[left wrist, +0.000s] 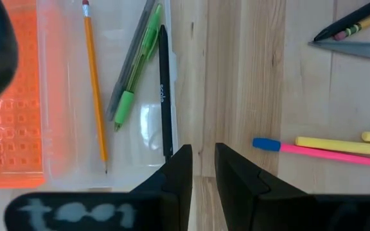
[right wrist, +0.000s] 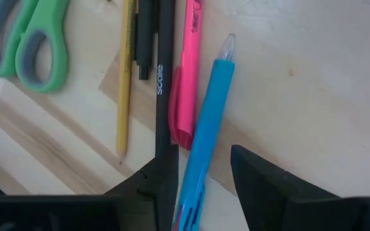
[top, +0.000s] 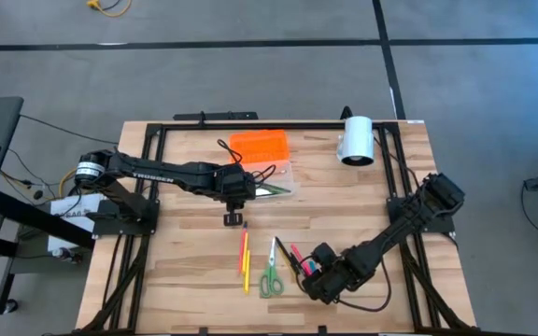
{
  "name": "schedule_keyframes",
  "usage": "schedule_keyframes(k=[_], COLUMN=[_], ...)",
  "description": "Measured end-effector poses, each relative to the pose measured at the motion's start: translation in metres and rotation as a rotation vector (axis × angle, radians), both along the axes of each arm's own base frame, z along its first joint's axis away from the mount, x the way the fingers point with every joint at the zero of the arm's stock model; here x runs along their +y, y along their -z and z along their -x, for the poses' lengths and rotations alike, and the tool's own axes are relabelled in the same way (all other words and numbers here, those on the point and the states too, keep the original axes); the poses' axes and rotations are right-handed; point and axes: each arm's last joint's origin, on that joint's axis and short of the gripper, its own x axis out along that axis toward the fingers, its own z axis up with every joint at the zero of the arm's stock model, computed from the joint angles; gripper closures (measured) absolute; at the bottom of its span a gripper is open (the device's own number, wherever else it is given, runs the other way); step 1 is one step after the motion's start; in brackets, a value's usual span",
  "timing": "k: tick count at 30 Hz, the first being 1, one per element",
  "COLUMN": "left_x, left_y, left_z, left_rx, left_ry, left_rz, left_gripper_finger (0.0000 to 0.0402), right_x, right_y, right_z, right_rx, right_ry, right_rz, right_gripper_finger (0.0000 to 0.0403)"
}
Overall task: Pick & place school supplies into a supply box
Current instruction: Put the blue pen into the supply box
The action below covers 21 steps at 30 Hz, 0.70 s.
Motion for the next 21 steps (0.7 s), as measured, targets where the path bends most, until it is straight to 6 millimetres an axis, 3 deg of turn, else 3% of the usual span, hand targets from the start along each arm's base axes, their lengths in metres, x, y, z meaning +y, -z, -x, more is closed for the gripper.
schedule_keyframes(k=[7,15,21], left_x=[0.0,0.0,0.0], left_y=[0.0,0.0,0.0], left_z=[0.0,0.0,-0.001], left_rx=[0.0,0.0,-0.006], left_ry=[0.0,0.0,-0.004], left_rz=[0.0,0.0,0.002], left_gripper_finger=[0.0344,0.0344,0.0344], right_x=[0.001,0.013,0.016], right_y=[0.001,0.026,0.031], right_z=[0.002,-0.006,-0.006], right_rx=[0.018,0.072,0.102], right_ry=[-0.009,-0.038,0.004], right_rz=[-0.015,-0.106,-0.117], right_gripper_finger=[0.027,0.0271,0.0278])
